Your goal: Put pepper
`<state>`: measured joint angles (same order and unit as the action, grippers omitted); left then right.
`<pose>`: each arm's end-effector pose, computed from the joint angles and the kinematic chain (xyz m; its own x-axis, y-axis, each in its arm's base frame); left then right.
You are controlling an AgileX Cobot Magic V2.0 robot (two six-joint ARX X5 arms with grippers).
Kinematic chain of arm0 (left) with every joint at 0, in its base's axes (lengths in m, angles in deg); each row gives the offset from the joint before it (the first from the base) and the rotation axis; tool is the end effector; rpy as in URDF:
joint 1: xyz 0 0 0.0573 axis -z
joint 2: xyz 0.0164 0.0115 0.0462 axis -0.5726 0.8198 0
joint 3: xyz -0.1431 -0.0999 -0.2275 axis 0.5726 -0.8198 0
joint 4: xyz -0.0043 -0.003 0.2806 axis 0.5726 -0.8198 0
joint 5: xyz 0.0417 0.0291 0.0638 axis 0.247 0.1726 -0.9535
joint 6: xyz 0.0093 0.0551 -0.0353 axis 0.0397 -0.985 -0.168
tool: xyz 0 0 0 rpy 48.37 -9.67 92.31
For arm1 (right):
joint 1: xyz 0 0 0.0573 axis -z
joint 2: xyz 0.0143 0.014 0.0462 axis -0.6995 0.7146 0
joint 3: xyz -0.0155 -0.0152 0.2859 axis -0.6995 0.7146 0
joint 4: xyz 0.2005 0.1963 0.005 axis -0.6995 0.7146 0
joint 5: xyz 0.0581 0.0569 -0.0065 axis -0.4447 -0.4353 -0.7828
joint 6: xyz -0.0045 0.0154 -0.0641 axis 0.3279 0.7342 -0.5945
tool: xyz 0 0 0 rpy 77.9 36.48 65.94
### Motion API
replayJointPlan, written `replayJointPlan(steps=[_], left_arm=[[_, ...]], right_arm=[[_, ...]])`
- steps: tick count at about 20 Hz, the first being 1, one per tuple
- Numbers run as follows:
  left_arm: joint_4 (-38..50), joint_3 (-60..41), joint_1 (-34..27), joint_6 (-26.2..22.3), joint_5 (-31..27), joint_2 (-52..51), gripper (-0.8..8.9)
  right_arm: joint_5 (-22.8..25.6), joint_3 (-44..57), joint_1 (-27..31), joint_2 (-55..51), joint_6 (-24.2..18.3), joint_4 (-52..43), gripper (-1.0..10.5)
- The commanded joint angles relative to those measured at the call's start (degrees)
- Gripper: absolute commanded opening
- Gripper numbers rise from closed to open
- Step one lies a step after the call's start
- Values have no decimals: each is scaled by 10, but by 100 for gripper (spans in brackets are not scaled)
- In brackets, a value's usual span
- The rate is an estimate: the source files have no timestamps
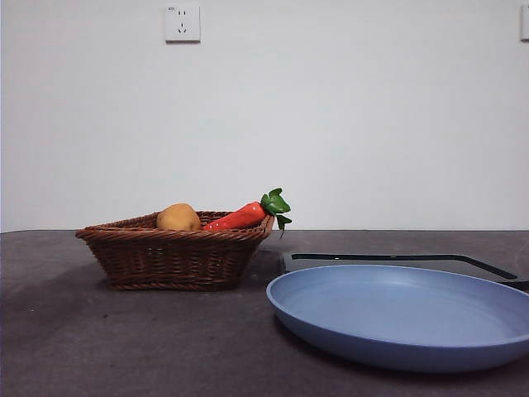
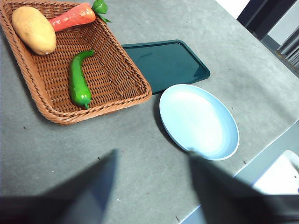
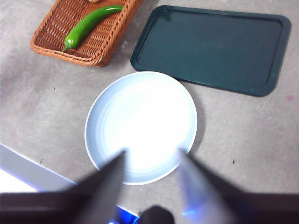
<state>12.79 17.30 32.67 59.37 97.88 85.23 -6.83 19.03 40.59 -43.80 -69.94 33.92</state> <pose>0.1201 -0.0271 0.3057 0.6168 -0.6421 -0.4553 0.5361 0.7662 -0.3543 0.1327 0.0284 0.3346 0.5873 0.4467 -0.6750 -0.4001 0.8851 0.2376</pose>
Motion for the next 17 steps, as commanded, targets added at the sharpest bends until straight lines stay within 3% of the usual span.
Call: replayJointPlan(steps=[1, 7, 17], left_arm=[[3, 8, 1, -8, 4, 2, 339], [4, 8, 1, -8, 5, 2, 339], [8, 8, 1, -8, 5, 2, 339]], right_arm=[[-1, -9, -2, 16, 10, -5, 325], [-1, -9, -4, 93, 9, -21, 324], [4, -9, -32, 361, -2, -108, 323]])
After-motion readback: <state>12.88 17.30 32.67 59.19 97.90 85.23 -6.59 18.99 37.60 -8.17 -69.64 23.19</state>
